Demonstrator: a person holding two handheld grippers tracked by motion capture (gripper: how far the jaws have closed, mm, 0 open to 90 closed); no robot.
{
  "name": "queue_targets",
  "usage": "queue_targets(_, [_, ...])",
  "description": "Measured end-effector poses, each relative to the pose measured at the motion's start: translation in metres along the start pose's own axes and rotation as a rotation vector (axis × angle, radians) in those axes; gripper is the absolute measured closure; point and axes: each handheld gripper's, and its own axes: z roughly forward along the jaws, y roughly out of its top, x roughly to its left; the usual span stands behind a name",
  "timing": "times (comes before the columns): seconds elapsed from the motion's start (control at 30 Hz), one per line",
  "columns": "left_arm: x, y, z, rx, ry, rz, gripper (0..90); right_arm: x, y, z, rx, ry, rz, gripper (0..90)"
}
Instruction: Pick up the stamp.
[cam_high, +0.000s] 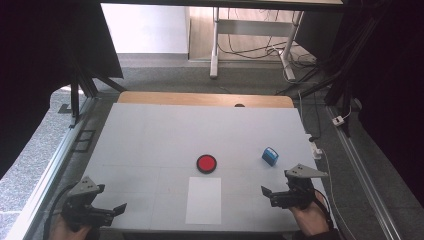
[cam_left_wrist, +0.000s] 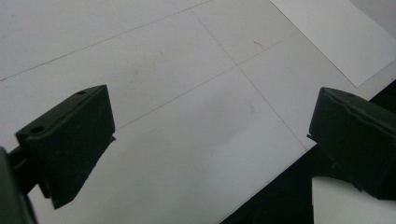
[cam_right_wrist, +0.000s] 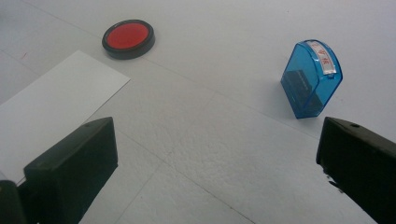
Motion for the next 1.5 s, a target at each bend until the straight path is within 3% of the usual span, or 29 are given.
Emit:
queue_targets(0.17, [0.0, 0.0, 0.0, 0.0, -0.002, -0.001, 0.4, -0.003, 0.004, 0.007, 0.02, 0.004, 0.009, 0.0])
queue_targets(0.67, [0.001, 0.0, 0.0, 0.001, -0.004, -0.007, 0.2, -0.02, 0.016, 0.027, 0.055, -0.047, 0.019, 0.0])
queue_targets(0.97, [0.001, 0.0, 0.001, 0.002, -0.006, -0.014, 0.1, -0.04, 0.025, 0.044, 0.086, -0.076, 0.007, 0.0])
queue_targets(1.13, [0.002, 0.0, 0.001, 0.003, -0.009, -0.018, 0.0, -0.05, 0.029, 0.052, 0.091, -0.059, 0.019, 0.0])
queue_targets(1.5, [0.002, 0.001, 0.001, 0.006, -0.01, -0.018, 0.0, -0.068, 0.035, 0.07, 0.135, -0.073, -0.001, 0.0])
